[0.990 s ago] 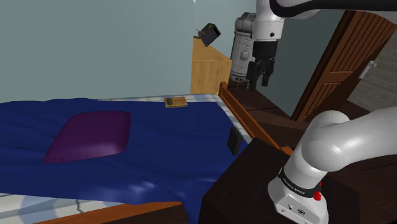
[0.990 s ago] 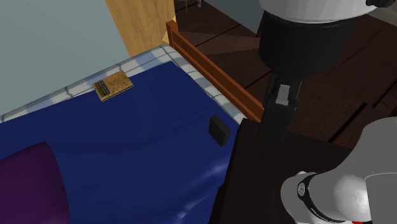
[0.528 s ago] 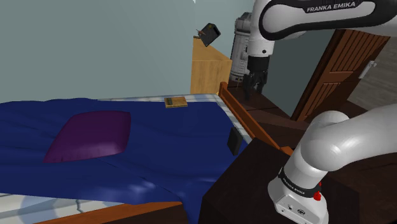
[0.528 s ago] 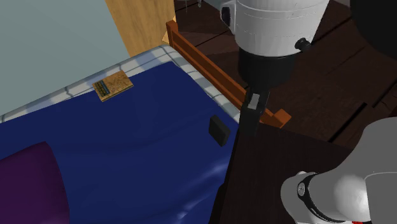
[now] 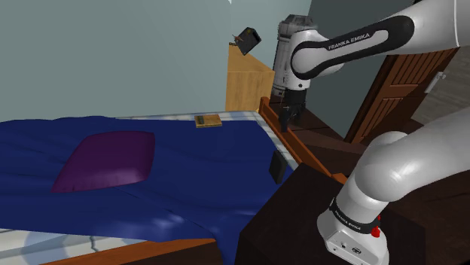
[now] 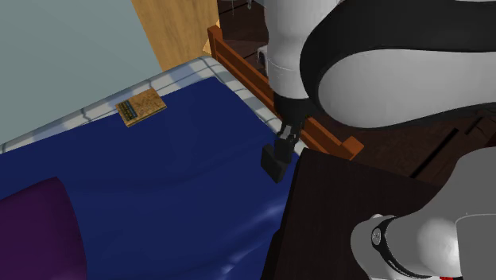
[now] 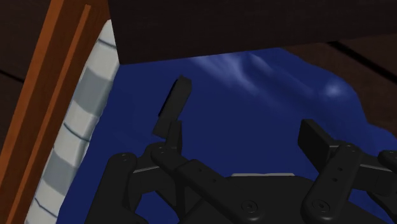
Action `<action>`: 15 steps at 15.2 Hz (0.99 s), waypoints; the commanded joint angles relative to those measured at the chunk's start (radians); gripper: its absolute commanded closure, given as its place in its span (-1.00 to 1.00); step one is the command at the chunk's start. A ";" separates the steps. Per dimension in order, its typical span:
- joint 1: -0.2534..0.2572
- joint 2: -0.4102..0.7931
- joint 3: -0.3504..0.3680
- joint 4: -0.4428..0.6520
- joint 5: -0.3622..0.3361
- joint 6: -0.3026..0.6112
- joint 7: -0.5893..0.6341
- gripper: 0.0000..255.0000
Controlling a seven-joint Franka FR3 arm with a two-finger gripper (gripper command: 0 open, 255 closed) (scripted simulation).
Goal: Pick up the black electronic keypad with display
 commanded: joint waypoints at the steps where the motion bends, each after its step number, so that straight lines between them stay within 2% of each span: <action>1: -0.003 0.060 -0.020 -0.020 -0.009 0.087 -0.015 -1.00; 5: -0.009 0.208 -0.066 -0.025 -0.017 0.250 -0.060 -1.00; 9: -0.007 0.379 -0.109 -0.004 0.004 0.406 -0.117 -1.00; 15: -0.007 0.657 -0.143 0.076 0.120 0.606 -0.249 -1.00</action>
